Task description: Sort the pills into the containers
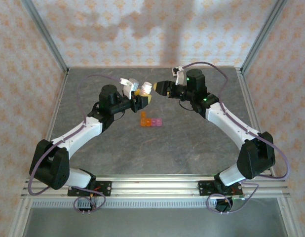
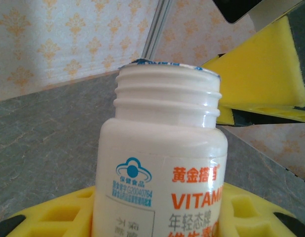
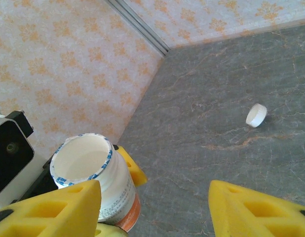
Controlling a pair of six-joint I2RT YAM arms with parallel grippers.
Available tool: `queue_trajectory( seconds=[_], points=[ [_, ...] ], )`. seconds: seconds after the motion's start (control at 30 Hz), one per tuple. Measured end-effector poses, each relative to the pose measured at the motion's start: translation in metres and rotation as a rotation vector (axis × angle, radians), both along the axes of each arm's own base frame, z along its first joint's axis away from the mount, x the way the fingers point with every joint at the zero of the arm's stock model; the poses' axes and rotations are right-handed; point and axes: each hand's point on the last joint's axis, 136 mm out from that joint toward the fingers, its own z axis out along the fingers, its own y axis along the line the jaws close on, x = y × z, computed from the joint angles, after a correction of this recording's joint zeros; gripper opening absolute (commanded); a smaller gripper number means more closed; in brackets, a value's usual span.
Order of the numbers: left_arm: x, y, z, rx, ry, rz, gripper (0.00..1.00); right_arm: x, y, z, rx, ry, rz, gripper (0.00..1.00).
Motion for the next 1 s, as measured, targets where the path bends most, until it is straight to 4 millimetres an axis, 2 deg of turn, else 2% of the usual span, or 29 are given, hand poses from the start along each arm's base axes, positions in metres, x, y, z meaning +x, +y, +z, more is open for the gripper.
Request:
queue_trajectory(
  seconds=[0.3,0.5,0.63,0.7,0.83,1.0],
  points=[
    [0.002,0.002,0.001,0.002,-0.003,0.015,0.0,0.003,-0.004,-0.003,-0.007,0.003,-0.022,0.59],
    [0.004,0.017,0.0,0.004,-0.02,0.078,0.0,0.006,-0.011,-0.003,-0.011,0.002,-0.061,0.59],
    [0.007,0.031,0.0,0.009,-0.035,0.144,0.0,0.014,-0.02,-0.011,-0.042,0.026,-0.12,0.59],
    [0.009,0.039,0.0,0.012,-0.043,0.182,0.0,0.021,-0.022,-0.017,-0.072,0.057,-0.143,0.59],
    [0.014,0.06,0.003,0.018,-0.059,0.274,0.0,0.048,-0.015,-0.034,-0.151,0.123,-0.159,0.59],
    [0.022,0.087,0.004,0.028,-0.07,0.387,0.0,0.083,0.004,-0.069,-0.285,0.213,-0.15,0.59]
  ],
)
